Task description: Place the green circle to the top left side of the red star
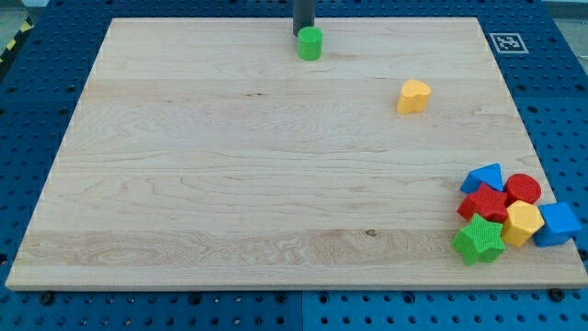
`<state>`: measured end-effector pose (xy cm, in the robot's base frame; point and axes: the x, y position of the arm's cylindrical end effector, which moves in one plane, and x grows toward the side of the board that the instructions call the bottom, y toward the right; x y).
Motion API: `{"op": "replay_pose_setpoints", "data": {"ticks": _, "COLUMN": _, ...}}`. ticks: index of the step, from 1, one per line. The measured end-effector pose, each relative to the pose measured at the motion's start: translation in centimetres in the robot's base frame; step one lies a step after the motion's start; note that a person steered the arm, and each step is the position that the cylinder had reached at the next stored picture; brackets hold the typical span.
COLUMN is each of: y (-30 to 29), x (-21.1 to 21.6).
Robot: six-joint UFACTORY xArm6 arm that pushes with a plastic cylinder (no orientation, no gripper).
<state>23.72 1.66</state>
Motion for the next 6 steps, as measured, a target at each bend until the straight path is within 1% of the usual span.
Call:
{"op": "replay_pose_setpoints", "data": {"ticks": 1, "y": 0.9, "x": 2.7}}
{"op": "replay_pose_setpoints", "data": {"ticks": 3, "y": 2.5, "x": 9.8}}
{"op": "replay_pose_setpoints", "data": {"ticks": 4, "y": 2.7, "x": 13.7}}
{"op": "replay_pose_setpoints", "data": {"ticks": 5, "y": 2.4, "x": 15.7}}
{"op": "replay_pose_setpoints", "data": {"ticks": 6, "y": 2.5, "x": 19.4}}
